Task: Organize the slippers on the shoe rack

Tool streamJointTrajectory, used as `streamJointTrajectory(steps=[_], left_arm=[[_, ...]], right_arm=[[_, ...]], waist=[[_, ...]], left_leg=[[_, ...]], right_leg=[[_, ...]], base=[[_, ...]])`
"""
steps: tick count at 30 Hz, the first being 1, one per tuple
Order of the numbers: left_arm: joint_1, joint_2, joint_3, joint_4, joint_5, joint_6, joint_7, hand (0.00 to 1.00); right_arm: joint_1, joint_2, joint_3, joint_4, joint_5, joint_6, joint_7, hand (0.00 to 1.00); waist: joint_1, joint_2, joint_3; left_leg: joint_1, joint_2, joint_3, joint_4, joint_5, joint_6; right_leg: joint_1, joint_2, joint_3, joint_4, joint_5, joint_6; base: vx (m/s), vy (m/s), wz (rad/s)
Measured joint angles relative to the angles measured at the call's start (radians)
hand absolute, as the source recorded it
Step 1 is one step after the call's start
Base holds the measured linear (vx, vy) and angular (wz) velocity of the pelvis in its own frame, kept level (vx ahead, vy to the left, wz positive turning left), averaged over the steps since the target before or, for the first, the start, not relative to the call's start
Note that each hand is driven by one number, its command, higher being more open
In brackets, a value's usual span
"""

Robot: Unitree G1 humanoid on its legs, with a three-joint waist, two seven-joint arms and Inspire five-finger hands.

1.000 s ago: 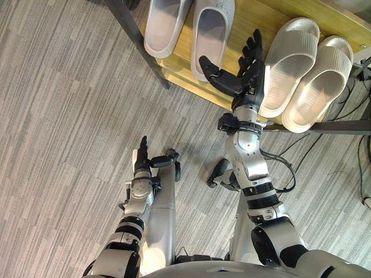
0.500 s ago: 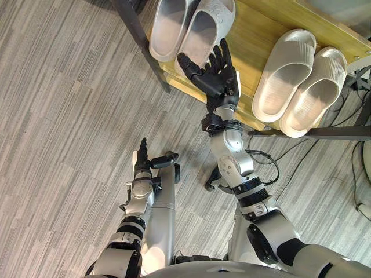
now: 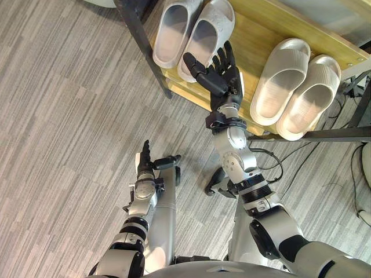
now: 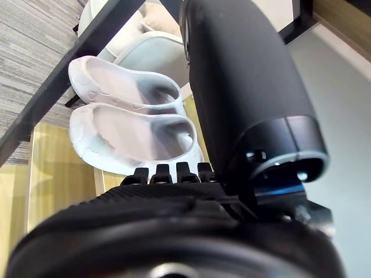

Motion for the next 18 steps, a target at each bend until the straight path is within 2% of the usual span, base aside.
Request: streamJointTrajectory(steps=[6, 10, 13, 18], left_arm=[[0.059, -0.005, -0.01, 0.003, 0.001, 0.004, -0.006, 1.0], [0.083, 0.0, -0.028, 0.026, 0.003, 0.007, -0.006, 1.0], [0.106, 0.015, -0.063, 0.05, 0.004, 0.007, -0.011, 1.0], [0.14, 0.034, -0.174, 0.112, 0.017, 0.006, -0.038, 1.0]], right_arm=[[0.224, 0.0, 0.002, -0.023, -0.105, 0.02, 0.006, 1.0], [0.375, -0.002, 0.042, -0.107, -0.172, 0.025, 0.015, 1.0], [0.458, -0.005, 0.081, -0.154, -0.25, 0.025, 0.053, 1.0], [0.559, -0.051, 0.131, -0.169, -0.39, 0.024, 0.118, 1.0]], waist=[[-0.022, -0.007, -0.006], [-0.041, -0.013, -0.011], [-0.052, -0.03, -0.025], [-0.058, -0.06, -0.083]], left_leg=[[0.124, 0.009, 0.025, -0.094, 0.013, -0.001], [0.211, 0.014, 0.041, -0.183, 0.035, 0.0], [0.292, 0.013, 0.057, -0.254, 0.054, 0.001], [0.417, 0.008, 0.073, -0.424, 0.115, 0.002]], right_leg=[[0.104, 0.018, 0.004, -0.083, 0.023, 0.006], [0.176, 0.036, 0.004, -0.165, 0.05, 0.015], [0.242, 0.044, 0.005, -0.223, 0.067, 0.023], [0.345, 0.07, 0.001, -0.37, 0.126, 0.038]], base=[[0.03, 0.003, -0.08], [0.07, 0.01, -0.08], [0.06, 0.011, -0.06], [0.05, 0.02, -0.06]])
